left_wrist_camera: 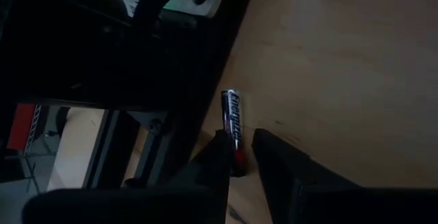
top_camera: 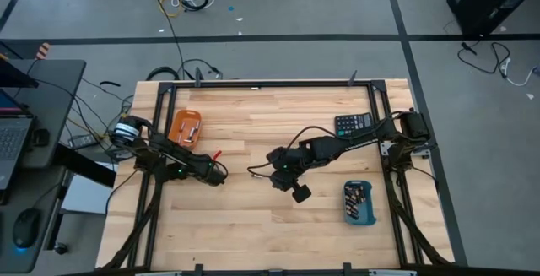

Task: Sort batteries
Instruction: Put the silver battery into the orange bin

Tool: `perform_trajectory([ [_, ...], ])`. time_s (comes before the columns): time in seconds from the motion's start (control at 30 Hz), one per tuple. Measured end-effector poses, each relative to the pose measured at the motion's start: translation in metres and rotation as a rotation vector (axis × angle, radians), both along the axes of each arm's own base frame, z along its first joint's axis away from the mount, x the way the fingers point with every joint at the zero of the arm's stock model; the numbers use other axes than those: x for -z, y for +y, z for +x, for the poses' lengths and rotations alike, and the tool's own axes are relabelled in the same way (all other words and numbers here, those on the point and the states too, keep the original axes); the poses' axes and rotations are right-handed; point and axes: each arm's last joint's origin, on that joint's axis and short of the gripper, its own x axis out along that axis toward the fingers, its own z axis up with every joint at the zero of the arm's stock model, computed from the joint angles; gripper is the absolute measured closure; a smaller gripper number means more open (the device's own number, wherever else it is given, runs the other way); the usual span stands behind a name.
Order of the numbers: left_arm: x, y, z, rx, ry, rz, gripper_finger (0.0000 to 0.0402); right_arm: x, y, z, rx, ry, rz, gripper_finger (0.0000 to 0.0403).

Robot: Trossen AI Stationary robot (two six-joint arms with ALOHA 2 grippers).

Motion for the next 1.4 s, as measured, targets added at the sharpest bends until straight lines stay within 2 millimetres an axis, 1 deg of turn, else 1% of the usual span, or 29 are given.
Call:
perform_trajectory([
  [0.1, -0.001, -0.001, 0.002, 0.022, -0.027, 0.001, 0.0335, 0.0, 0.002, 0.0, -0.004, 0.0, 0.0, 0.0403],
  [0.23, -0.005, -0.004, 0.011, 0.119, -0.06, -0.005, 0.0347, 0.0, 0.001, 0.0, -0.006, -0.003, -0.002, 0.0403],
  [0.3, -0.007, -0.006, 0.014, 0.139, -0.073, -0.015, 0.0351, 0.0, 0.001, 0.0, -0.006, -0.004, -0.002, 0.0403],
  [0.5, -0.01, -0.014, 0.02, 0.183, -0.095, -0.038, 0.0355, 0.0, 0.001, 0.0, -0.005, -0.003, -0.003, 0.0403],
  [0.63, -0.015, -0.022, 0.03, 0.322, -0.125, -0.113, 0.0355, 0.0, 0.001, 0.0, -0.004, -0.003, -0.005, 0.0403],
  [0.77, -0.021, -0.03, 0.041, 0.451, -0.173, -0.152, 0.0355, 0.0, 0.001, 0.0, -0.003, -0.004, -0.006, 0.0403],
  [0.87, -0.023, -0.035, 0.046, 0.593, -0.187, -0.174, 0.0355, 0.0, -0.001, 0.0, -0.001, -0.004, -0.006, 0.0403],
  [0.97, -0.025, -0.039, 0.05, 0.689, -0.192, -0.204, 0.0355, 0.0, -0.002, 0.0, 0.003, -0.004, -0.006, 0.0403],
  [1.17, -0.031, -0.041, 0.054, 0.677, -0.191, -0.188, 0.0351, 0.0, -0.007, 0.001, 0.017, -0.005, -0.005, 0.0403],
  [1.4, -0.031, -0.041, 0.056, 0.703, -0.21, -0.17, 0.0326, -0.001, -0.011, 0.003, 0.032, -0.015, -0.002, 0.0403],
])
